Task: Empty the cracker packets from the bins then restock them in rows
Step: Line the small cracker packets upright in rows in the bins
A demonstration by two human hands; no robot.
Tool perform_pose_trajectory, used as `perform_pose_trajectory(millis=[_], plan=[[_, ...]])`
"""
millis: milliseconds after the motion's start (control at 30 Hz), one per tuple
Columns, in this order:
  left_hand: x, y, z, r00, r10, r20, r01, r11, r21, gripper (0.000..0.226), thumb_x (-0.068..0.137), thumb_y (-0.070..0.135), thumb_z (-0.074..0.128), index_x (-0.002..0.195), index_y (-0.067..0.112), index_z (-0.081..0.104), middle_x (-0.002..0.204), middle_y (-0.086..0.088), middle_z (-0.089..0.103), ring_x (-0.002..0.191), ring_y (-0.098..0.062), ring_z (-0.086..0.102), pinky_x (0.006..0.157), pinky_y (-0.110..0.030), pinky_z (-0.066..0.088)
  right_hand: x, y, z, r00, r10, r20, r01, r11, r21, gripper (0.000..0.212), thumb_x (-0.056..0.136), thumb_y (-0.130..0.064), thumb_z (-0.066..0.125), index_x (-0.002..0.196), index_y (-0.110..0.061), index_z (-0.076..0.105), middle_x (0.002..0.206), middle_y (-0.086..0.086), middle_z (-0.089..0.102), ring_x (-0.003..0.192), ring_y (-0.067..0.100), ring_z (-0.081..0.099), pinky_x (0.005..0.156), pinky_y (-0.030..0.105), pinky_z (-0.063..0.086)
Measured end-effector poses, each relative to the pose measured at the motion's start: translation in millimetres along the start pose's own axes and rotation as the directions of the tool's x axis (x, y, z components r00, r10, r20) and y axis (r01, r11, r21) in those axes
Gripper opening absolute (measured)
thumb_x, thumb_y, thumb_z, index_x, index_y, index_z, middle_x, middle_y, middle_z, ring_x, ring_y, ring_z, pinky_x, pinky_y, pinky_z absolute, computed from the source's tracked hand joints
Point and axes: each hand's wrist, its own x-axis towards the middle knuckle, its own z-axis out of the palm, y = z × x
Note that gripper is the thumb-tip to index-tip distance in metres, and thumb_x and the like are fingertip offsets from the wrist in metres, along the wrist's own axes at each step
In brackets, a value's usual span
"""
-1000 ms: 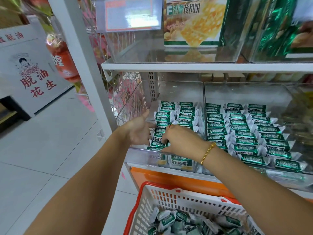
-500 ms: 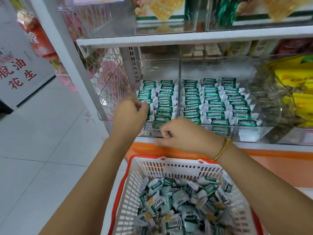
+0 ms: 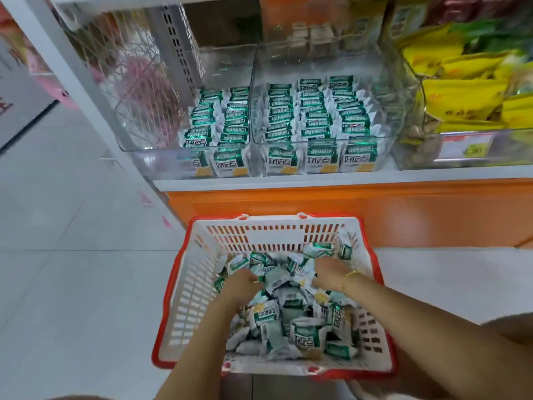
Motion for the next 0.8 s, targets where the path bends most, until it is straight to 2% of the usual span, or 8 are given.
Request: perform_pose_trajectory(millis=[100,167,333,400,500,600,700,800], plan=[[1.6,-13.3,35.6,0.986,-0.16,0.048,0.153,0.981,0.124,0.005,0.093,0.016,0.053,0.096,0.015,0.056,0.096,-0.008,0.057,0.081,-0.018,0.056,0.071,-0.031,0.041,-3.0,12.2,34.7,0.992,0.094,-0.084,-0.08,0.983,0.164,0.069,0.089,-0.03,0.066,0.141,-0.001,0.031,0.13,0.017,0.051,0.092,0.021,0.064,0.064,0.028,0.048],[6.0,-19.5,53.2,0.974,-0.226,0.035,0.213,0.953,0.216,0.03,0.095,0.016,0.05,0.124,0.008,0.048,0.122,-0.011,0.056,0.108,-0.025,0.057,0.085,-0.033,0.045,-4.0,17.5,49.8,0.985,0.087,-0.147,-0.057,0.978,0.2,0.066,0.089,-0.031,0.066,0.138,0.0,0.032,0.116,0.013,0.059,0.091,0.022,0.063,0.069,0.031,0.052],[10.8,-17.8,70.7,0.938,-0.345,-0.032,0.342,0.908,0.242,0.037,0.096,0.025,0.044,0.131,0.014,0.049,0.125,-0.009,0.053,0.12,-0.023,0.051,0.106,-0.038,0.032,-0.3,27.7,56.1,0.994,0.024,-0.107,-0.013,0.995,0.102,0.038,0.092,-0.041,0.058,0.108,-0.007,0.058,0.102,0.009,0.063,0.094,0.022,0.061,0.079,0.034,0.052],[15.6,-17.7,74.4,0.913,-0.408,0.0,0.405,0.907,0.117,0.034,0.097,0.029,0.044,0.126,0.011,0.051,0.115,-0.009,0.056,0.112,-0.02,0.055,0.094,-0.032,0.037,3.6,27.7,55.2,0.991,-0.007,-0.131,0.02,0.995,0.099,0.033,0.093,-0.04,0.057,0.104,-0.009,0.055,0.099,0.009,0.058,0.097,0.024,0.059,0.079,0.034,0.048],[26.8,-23.4,78.0,0.904,-0.428,-0.005,0.425,0.898,-0.115,0.024,0.091,0.027,0.059,0.103,0.008,0.053,0.077,-0.004,0.052,0.067,-0.014,0.051,0.07,-0.028,0.042,10.7,29.3,50.1,0.988,-0.023,-0.151,0.051,0.982,0.18,0.033,0.095,-0.038,0.056,0.111,-0.01,0.051,0.1,0.007,0.055,0.09,0.021,0.056,0.077,0.034,0.047],[30.3,-25.4,76.1,0.88,-0.473,0.049,0.472,0.857,-0.208,0.05,0.087,0.025,0.068,0.122,-0.004,0.049,0.1,-0.015,0.056,0.086,-0.024,0.056,0.076,-0.034,0.048,15.6,29.7,30.0,0.996,-0.055,-0.075,0.074,0.956,0.282,0.027,0.093,-0.037,0.059,0.102,-0.011,0.055,0.08,0.002,0.052,0.065,0.014,0.043,0.064,0.031,0.04],[29.8,-21.9,74.1,0.867,-0.486,0.108,0.496,0.825,-0.273,0.065,0.082,0.022,0.074,0.13,-0.01,0.043,0.125,-0.023,0.056,0.097,-0.032,0.061,0.073,-0.035,0.052,17.5,32.5,7.0,0.989,-0.143,0.031,0.122,0.922,0.369,0.038,0.088,-0.032,0.066,0.063,-0.016,0.043,0.057,-0.001,0.031,0.05,0.014,0.028,0.053,0.027,0.028],[32.3,-22.4,72.9,0.864,-0.482,0.148,0.504,0.812,-0.294,0.067,0.077,0.017,0.078,0.129,-0.01,0.045,0.126,-0.025,0.055,0.09,-0.034,0.066,0.063,-0.035,0.055,14.9,39.6,-8.4,0.961,-0.213,0.177,0.095,0.855,0.509,0.032,0.087,-0.033,0.068,0.077,-0.009,0.049,0.076,-0.001,0.046,0.067,0.015,0.047,0.065,0.025,0.04]])
